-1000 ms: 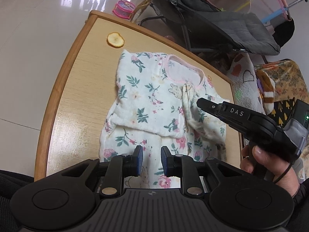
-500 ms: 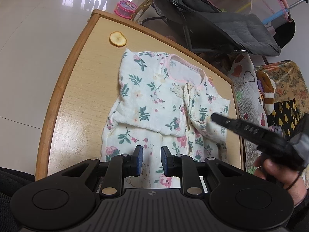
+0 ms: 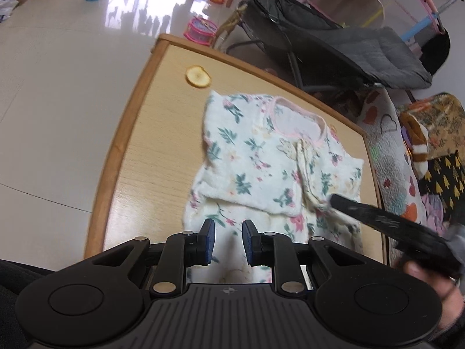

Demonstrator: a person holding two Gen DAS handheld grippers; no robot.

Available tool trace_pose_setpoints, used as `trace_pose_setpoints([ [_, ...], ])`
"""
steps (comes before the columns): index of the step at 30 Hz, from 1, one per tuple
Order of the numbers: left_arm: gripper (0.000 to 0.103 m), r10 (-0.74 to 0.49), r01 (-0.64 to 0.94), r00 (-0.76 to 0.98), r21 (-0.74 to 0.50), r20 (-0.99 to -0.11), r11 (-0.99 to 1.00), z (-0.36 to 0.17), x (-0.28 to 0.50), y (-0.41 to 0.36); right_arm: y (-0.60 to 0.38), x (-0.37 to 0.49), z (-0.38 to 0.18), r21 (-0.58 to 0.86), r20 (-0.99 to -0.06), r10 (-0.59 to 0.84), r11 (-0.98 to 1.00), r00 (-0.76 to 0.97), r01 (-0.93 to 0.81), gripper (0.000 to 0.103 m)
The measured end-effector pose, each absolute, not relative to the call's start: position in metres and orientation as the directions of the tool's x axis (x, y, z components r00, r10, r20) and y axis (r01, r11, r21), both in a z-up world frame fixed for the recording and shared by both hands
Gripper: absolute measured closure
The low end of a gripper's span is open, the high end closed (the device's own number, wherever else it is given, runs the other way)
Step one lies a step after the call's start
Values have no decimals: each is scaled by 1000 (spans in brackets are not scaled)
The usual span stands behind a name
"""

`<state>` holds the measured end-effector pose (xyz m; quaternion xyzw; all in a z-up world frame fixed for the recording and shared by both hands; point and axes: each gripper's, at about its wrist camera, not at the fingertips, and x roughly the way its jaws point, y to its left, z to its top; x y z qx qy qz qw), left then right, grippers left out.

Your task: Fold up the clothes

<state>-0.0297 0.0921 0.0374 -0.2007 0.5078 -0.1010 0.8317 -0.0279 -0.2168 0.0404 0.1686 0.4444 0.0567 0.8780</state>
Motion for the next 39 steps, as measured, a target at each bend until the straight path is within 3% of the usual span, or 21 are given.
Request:
trace_pose_setpoints([
  [1, 58, -361, -49, 475, -434, -803, 900, 38, -29, 94, -221, -32, 46, 326, -764, 237, 944, 600, 43, 91],
  [3, 52, -344, -68, 495, -430, -798, 900, 38, -26, 98, -228, -41, 57, 279, -774, 207, 960, 599, 29, 91],
  [11, 52, -356, -71, 530, -459, -770, 886, 42, 12, 101, -261, -86, 55, 305, -797, 192, 946, 573, 108, 90],
  [18, 52, -314, -32, 517, -385, -796, 923, 35, 45, 86, -261, -98, 44, 374, -788, 229, 916, 572, 148, 90],
  [27, 56, -319, -37, 474, -380, -821, 924, 20, 54, 78, -259, -97, 40, 394, -783, 251, 908, 569, 141, 90],
  [31, 76, -320, -37, 469, -381, -823, 924, 13, 54, 76, -260, -98, 38, 397, -785, 251, 906, 567, 149, 90],
  [39, 93, -309, -18, 496, -366, -811, 931, 10, 51, 72, -262, -100, 33, 406, -792, 253, 898, 555, 170, 90],
])
